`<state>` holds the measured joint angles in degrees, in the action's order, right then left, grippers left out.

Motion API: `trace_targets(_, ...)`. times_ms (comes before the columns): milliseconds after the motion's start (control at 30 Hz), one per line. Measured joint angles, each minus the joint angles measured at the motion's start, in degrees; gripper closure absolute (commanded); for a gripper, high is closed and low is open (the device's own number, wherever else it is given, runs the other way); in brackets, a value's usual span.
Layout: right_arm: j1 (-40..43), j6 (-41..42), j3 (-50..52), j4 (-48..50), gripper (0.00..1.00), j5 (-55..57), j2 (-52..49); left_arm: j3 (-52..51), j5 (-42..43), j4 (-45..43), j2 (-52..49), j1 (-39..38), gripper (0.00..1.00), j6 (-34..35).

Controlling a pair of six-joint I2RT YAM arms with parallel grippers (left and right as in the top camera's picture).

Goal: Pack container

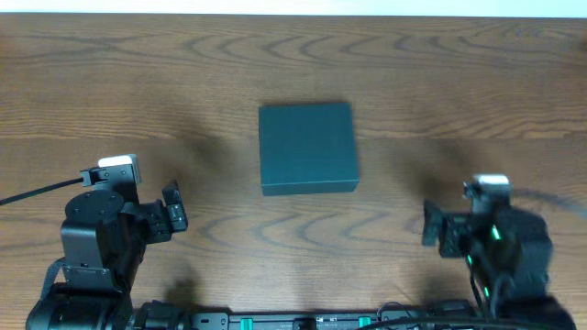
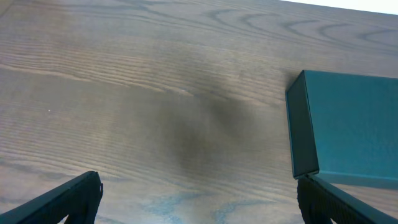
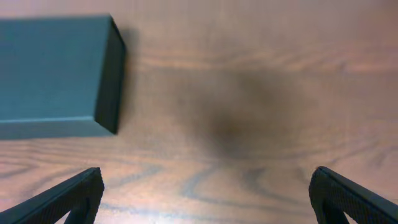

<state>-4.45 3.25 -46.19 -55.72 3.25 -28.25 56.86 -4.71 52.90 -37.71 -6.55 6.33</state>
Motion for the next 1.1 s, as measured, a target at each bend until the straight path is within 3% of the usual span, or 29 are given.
trace_targets(200, 0.1, -3.2, 5.0, 4.4, 0.01, -0.3, 15.5, 0.0, 0.0, 0.0, 0.0, 0.0, 0.01, 0.0)
trace_targets(433, 0.0, -4.4, 21.3, 22.2, 0.01, -1.8, 25.6, 0.0, 0.0, 0.0, 0.0, 0.0, 0.01, 0.0)
trace_targets(733, -3.3, -6.0, 37.6, 46.0, 0.01, -1.9, 27.4, 0.0, 0.0, 0.0, 0.0, 0.0, 0.01, 0.0)
trace_targets(1100, -3.7, -6.8, 45.5, 51.6, 0.01, -1.2, 27.5, 0.0, 0.0, 0.0, 0.0, 0.0, 0.01, 0.0)
